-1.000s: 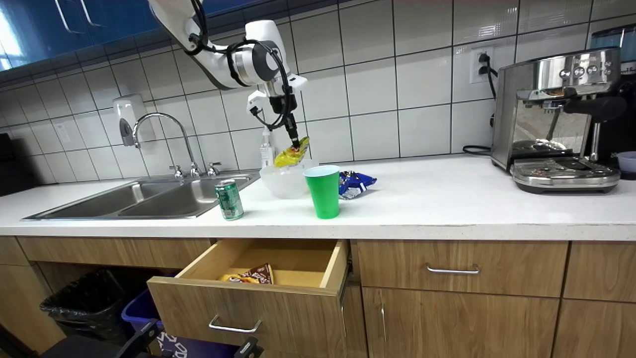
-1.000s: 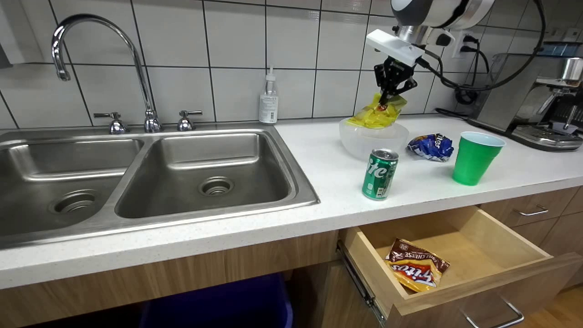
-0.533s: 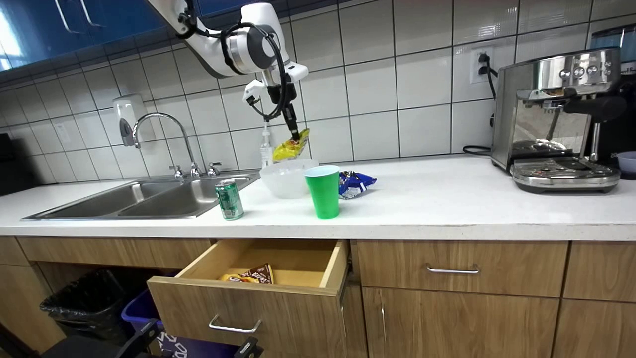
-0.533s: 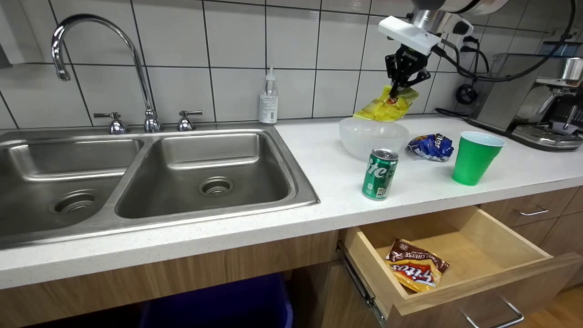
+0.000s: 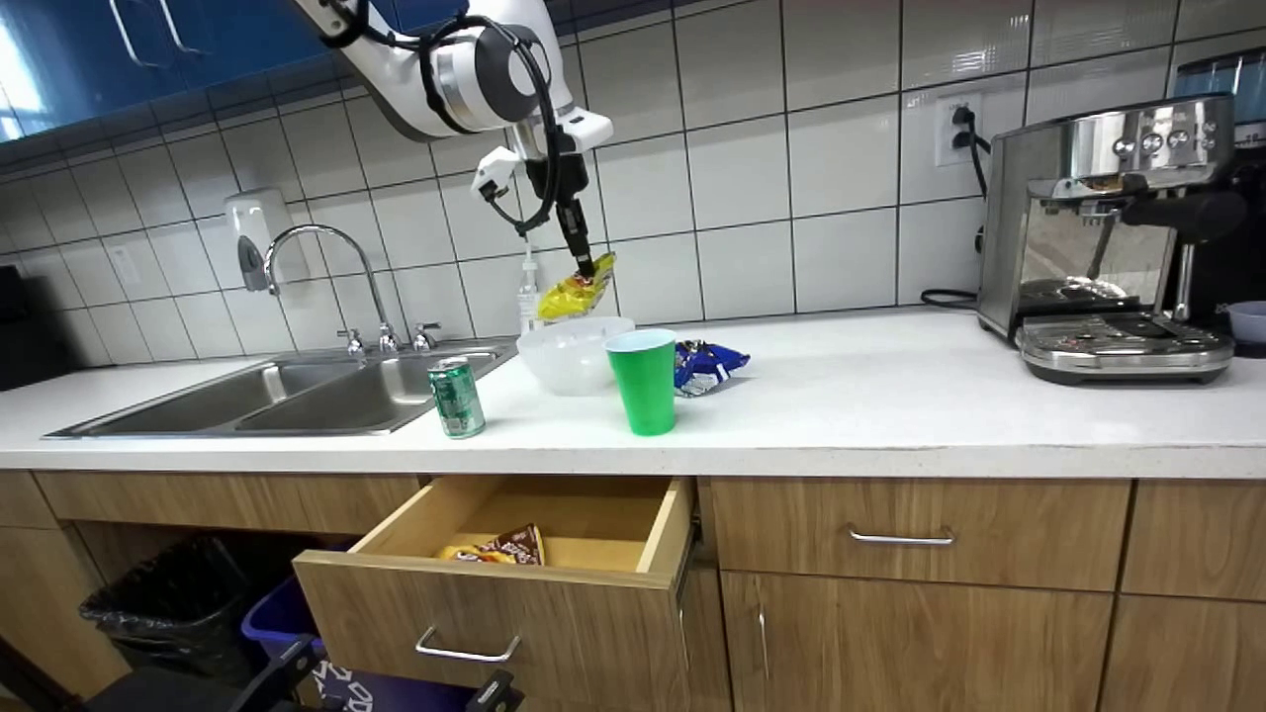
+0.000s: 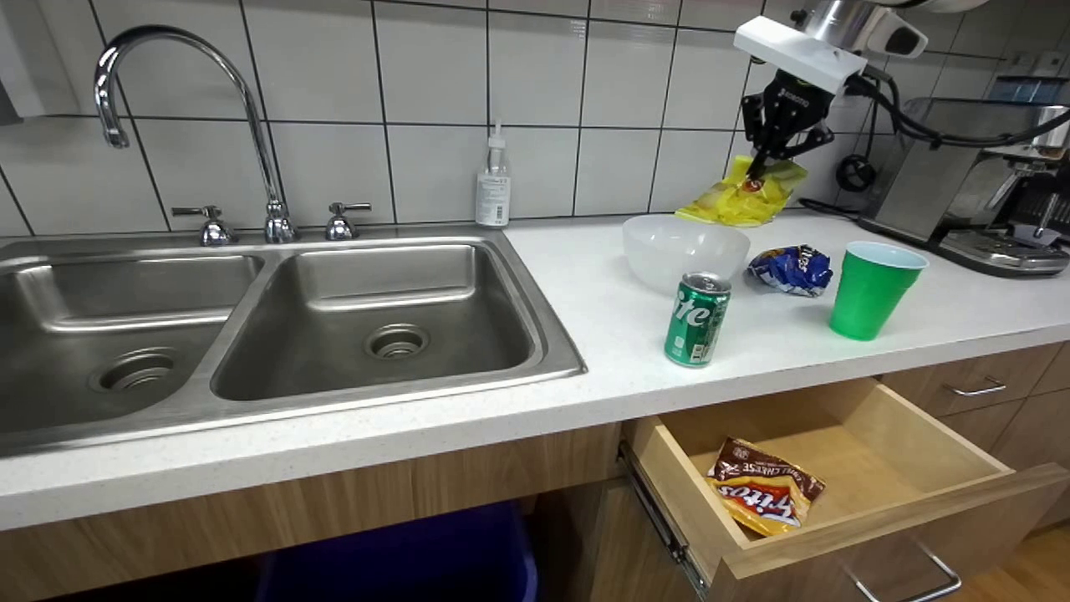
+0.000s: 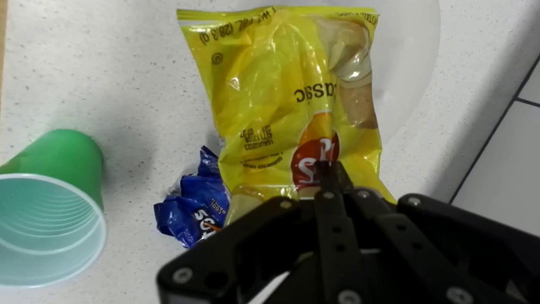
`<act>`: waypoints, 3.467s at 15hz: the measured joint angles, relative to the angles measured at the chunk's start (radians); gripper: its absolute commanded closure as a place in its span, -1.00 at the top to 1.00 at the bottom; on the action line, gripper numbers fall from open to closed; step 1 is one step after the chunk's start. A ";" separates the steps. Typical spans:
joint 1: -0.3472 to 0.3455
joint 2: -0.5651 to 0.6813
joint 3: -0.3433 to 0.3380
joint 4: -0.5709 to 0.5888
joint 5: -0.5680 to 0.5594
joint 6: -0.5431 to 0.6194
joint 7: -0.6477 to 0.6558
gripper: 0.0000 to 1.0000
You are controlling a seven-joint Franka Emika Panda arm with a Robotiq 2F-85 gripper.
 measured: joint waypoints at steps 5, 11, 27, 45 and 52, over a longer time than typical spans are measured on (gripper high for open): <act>-0.009 -0.098 0.000 -0.131 0.000 0.031 -0.024 -1.00; -0.011 -0.185 0.002 -0.276 -0.032 0.067 -0.041 -1.00; -0.043 -0.314 0.050 -0.529 -0.074 0.095 -0.093 -1.00; -0.085 -0.344 0.059 -0.662 -0.149 0.096 -0.087 -1.00; -0.093 -0.346 0.072 -0.698 -0.180 0.096 -0.078 -1.00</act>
